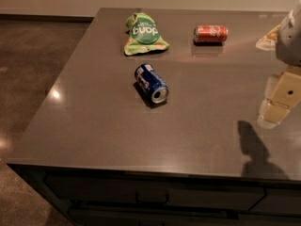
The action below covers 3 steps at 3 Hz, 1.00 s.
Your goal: Place pepsi can upright
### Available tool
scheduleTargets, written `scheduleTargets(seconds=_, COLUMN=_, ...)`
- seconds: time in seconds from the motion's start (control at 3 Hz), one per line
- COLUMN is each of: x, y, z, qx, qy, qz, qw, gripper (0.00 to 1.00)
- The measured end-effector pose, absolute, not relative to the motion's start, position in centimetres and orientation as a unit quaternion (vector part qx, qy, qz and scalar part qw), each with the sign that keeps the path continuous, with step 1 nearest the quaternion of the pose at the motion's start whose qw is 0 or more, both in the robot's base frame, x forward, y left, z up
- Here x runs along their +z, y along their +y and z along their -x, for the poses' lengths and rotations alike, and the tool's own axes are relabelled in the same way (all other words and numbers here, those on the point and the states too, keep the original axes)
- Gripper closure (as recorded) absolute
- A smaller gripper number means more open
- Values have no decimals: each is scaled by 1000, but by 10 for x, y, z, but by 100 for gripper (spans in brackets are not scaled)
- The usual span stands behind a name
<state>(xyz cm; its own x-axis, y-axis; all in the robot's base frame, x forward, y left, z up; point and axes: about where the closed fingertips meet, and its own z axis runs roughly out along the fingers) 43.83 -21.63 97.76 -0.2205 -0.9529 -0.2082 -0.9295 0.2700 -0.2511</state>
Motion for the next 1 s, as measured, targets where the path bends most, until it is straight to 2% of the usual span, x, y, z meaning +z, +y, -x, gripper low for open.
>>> scheduleTargets(seconds=0.67, x=973, y=-207, z=-446, qx=-26, qy=796, qz=585, qw=152, gripper=0)
scheduleTargets(seconds=1.0, x=952, y=-188, z=-472, qx=-15, qy=828, qz=549, qw=116, gripper=0)
